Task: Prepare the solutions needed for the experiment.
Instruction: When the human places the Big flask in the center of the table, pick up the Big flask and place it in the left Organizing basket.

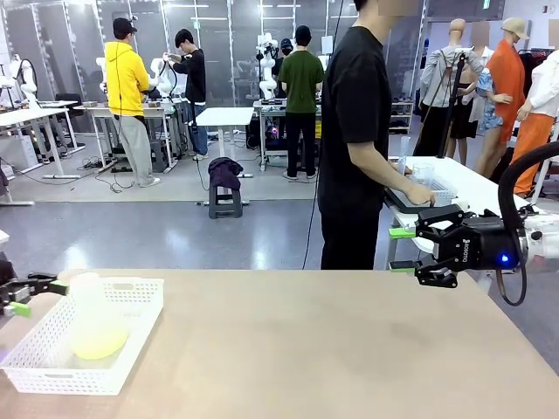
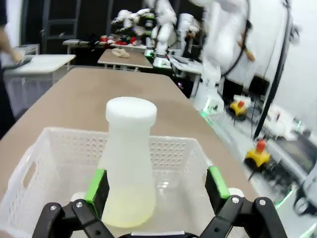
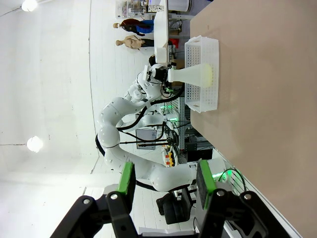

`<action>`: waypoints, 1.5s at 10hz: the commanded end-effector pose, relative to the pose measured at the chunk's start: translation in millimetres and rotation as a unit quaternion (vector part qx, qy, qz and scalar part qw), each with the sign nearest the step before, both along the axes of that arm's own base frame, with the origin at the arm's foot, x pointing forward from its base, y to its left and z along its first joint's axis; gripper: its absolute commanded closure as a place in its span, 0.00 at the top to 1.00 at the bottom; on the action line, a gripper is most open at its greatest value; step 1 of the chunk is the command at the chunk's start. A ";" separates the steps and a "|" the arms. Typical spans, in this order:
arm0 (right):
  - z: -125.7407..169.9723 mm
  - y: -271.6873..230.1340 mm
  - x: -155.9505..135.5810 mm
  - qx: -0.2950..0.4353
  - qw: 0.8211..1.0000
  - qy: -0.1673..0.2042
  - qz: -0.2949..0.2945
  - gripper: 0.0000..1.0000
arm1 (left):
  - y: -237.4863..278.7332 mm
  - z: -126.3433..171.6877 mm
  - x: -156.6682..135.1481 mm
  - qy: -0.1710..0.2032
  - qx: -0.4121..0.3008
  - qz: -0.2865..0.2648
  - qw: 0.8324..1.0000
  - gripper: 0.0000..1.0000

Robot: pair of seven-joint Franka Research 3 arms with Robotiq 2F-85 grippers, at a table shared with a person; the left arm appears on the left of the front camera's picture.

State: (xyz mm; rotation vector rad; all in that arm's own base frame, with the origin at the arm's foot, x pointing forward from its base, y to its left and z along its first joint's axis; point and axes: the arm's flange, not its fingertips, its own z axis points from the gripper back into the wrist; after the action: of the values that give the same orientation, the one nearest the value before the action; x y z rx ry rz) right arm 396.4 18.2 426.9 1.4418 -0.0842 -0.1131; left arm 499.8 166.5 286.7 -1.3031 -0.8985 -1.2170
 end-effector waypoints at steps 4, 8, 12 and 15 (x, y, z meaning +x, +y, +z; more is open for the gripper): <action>1.1 0.7 1.0 0.003 1.000 -0.002 -0.004 0.63 | -8.4 53.8 -20.2 0.310 -0.042 -0.007 0.950 1.00; 1.1 0.7 1.0 0.003 1.000 -0.002 -0.004 0.63 | 1.6 64.8 -18.2 0.465 -0.047 0.026 0.883 1.00; 1.1 0.7 1.0 0.003 1.000 -0.002 -0.004 0.63 | 11.6 63.3 -22.5 0.558 -0.021 0.036 0.829 1.00; 1.1 0.7 1.0 0.003 1.000 -0.002 -0.004 0.63 | 12.9 55.5 -14.4 0.596 -0.009 0.024 0.803 1.00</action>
State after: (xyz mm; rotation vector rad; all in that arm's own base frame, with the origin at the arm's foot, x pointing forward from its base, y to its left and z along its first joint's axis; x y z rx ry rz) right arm 396.4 18.2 426.9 1.4417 -0.0841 -0.1130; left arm 478.1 178.2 339.8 -1.6806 -0.0358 -0.1544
